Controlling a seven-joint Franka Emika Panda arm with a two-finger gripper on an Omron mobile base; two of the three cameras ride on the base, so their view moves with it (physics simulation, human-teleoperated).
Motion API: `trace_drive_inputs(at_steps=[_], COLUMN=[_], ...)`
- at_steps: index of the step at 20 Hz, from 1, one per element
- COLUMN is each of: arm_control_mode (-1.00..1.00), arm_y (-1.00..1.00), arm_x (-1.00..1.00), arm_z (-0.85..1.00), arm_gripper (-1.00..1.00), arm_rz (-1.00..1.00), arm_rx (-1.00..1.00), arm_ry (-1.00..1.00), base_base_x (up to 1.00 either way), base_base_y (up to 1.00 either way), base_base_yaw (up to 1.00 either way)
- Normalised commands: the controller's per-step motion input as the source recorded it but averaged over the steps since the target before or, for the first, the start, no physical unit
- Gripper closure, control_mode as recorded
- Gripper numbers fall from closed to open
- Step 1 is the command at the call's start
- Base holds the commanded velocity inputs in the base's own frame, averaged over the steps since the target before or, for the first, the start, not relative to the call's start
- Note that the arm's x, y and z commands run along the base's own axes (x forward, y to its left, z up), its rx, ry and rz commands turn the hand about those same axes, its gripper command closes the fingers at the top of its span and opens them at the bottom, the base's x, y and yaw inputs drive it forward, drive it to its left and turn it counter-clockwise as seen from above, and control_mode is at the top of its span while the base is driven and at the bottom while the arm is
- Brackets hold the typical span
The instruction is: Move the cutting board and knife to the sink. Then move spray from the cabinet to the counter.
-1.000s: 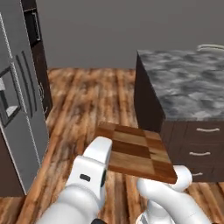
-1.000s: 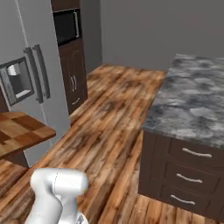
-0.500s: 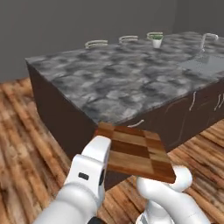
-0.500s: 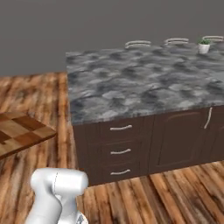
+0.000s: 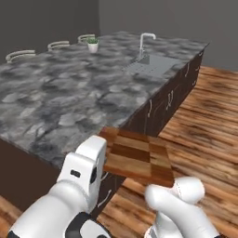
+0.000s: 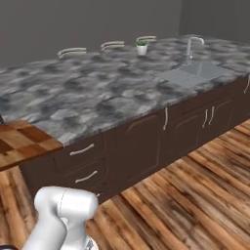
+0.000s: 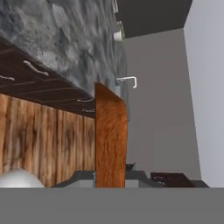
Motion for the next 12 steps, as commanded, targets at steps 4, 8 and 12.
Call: trace_drive_inputs(at_steps=[4,8,12], arm_control_mode=[1.0,1.0,1.0], arm_y=[0.0,0.0,0.0], arm_x=[0.0,0.0,0.0], arm_z=[0.0,0.0,0.0], arm_gripper=[1.0,1.0,1.0], arm_rz=[0.0,0.0,0.0], arm_rx=[0.0,0.0,0.0], arm_ry=[0.0,0.0,0.0], base_base_x=[0.99,1.0,1.0], base_base_y=[-0.69,-0.94,-1.0], base_base_yaw=[0.01,0.01,0.0])
